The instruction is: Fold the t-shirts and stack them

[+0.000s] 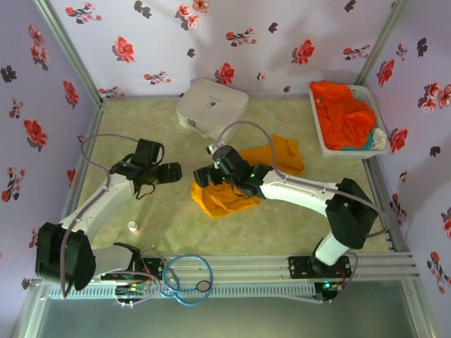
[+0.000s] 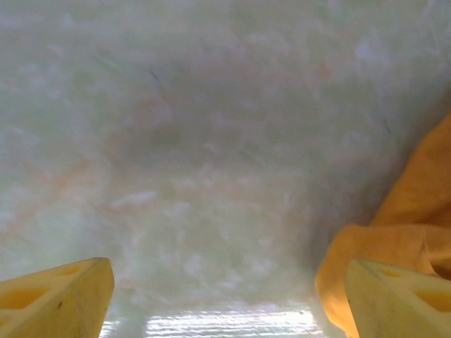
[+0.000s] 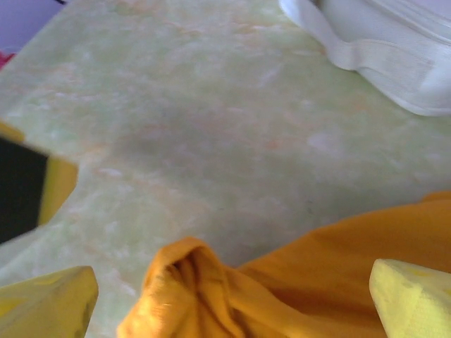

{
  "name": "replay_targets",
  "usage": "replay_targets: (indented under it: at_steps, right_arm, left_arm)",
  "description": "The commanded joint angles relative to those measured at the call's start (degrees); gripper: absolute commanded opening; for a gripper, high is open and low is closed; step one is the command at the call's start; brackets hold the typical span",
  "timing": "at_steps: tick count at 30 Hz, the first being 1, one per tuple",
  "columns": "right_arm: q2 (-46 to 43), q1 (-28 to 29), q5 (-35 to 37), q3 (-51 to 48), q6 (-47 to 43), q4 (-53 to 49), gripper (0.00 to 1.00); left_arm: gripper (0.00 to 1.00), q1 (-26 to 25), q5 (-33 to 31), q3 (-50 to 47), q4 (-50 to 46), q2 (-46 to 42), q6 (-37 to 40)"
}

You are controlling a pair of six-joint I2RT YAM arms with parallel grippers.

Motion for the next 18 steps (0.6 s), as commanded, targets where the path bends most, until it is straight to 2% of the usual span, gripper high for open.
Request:
replay_targets:
  at_steps: [1,6,9,13,18]
  right_arm:
    - [-1.98,-2.53,4.87,-1.90,2.95,-3.73,0.99]
    - [-5.87,-9.04,9.81,-6.21,10.50,-8.91,0.91]
    - [-9.10,-14.02,12.24,-9.46,14.84,-11.31,0.86]
    - [-10.99,-21.77,10.89,-11.87,18.87,-15.45,0.84]
    - [-9.65,-30.24,4.65,-13.43,20.87,-17.68,0.80]
  left_arm:
    - [0.85,-3.90,0.94,-2.93,4.18,-0.25,-6.70]
    - [0.84,-14.54,-0.82,-7.03,12.03,0.66,-12.25]
    - [0.84,-18.73,-2.25,-7.74,14.85,3.32,-14.56]
    - [0.83,-21.46,-4.33,-5.33,16.19,8.71,-14.54]
    - [0.69,-23.69,-11.52,0.59,12.32,14.42,-10.78]
